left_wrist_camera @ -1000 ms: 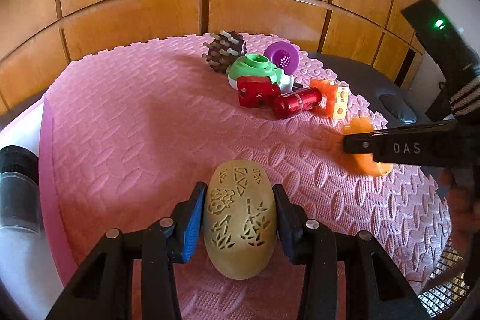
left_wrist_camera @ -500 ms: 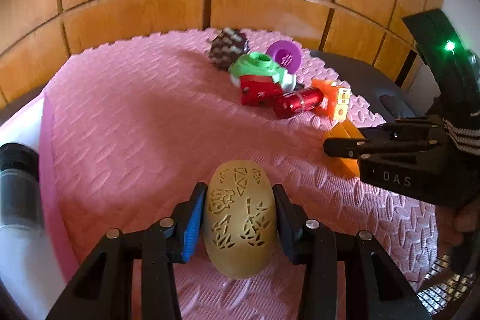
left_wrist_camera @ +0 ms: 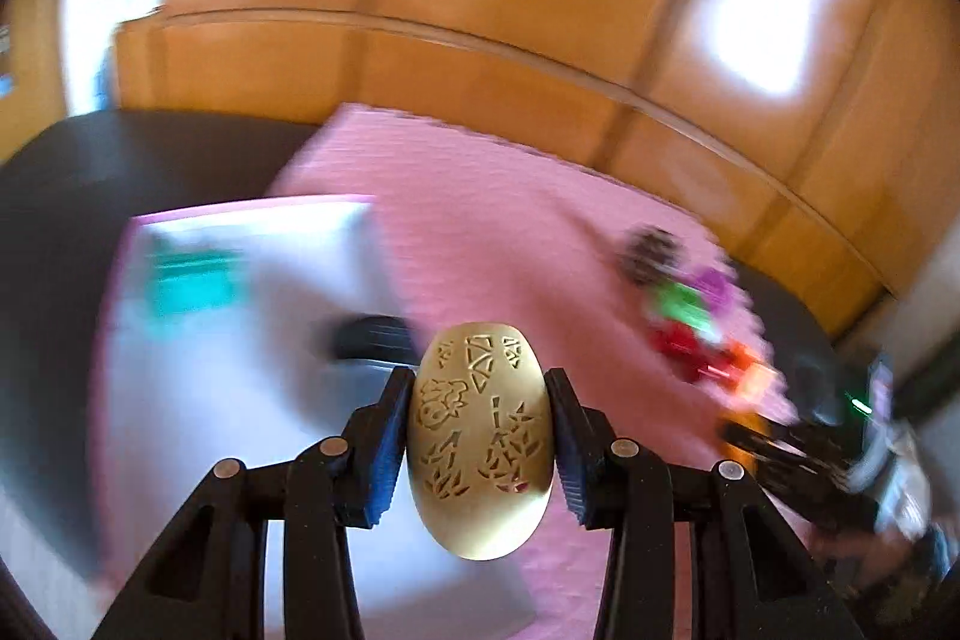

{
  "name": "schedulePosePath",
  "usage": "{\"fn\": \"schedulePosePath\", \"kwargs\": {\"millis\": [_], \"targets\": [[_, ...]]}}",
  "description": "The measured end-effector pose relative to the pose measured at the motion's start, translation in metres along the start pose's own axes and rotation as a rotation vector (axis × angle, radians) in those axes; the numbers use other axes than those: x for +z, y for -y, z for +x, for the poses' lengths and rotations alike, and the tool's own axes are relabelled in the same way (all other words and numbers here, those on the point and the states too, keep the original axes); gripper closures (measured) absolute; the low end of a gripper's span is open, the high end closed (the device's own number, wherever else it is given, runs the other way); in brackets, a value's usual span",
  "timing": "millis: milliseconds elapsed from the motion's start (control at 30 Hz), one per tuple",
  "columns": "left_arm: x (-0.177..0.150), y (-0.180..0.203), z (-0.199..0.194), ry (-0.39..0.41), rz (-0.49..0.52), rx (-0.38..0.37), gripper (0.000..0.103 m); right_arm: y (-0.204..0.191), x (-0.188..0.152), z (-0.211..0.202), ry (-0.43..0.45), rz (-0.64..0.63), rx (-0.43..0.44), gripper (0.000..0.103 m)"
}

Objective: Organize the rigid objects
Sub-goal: 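Place the yellow oval piece in the tray and open the left gripper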

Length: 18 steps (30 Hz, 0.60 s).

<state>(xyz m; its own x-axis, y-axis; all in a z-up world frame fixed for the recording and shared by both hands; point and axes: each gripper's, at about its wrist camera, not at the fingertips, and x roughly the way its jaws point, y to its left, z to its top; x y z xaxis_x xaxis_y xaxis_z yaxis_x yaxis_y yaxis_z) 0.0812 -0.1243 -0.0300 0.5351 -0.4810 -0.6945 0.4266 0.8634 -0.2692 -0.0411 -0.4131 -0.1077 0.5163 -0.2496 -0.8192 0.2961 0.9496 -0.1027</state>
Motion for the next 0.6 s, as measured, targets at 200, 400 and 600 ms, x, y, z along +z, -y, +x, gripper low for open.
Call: {"fn": "schedulePosePath", "kwargs": {"millis": [200,400,600], "targets": [[-0.004,-0.078,0.021,-0.081,-0.108,0.184,0.059,-0.002,0.000,-0.002,0.001,-0.002,-0.004,0.079],[-0.004,-0.106,0.035,-0.105,-0.099,0.255,0.059,-0.002,0.000,-0.001,0.003,-0.002,-0.005,0.079],[0.005,-0.111,0.033,-0.082,-0.090,0.250,0.052,-0.001,0.000,-0.001,0.002,0.000,-0.004,0.079]]}}
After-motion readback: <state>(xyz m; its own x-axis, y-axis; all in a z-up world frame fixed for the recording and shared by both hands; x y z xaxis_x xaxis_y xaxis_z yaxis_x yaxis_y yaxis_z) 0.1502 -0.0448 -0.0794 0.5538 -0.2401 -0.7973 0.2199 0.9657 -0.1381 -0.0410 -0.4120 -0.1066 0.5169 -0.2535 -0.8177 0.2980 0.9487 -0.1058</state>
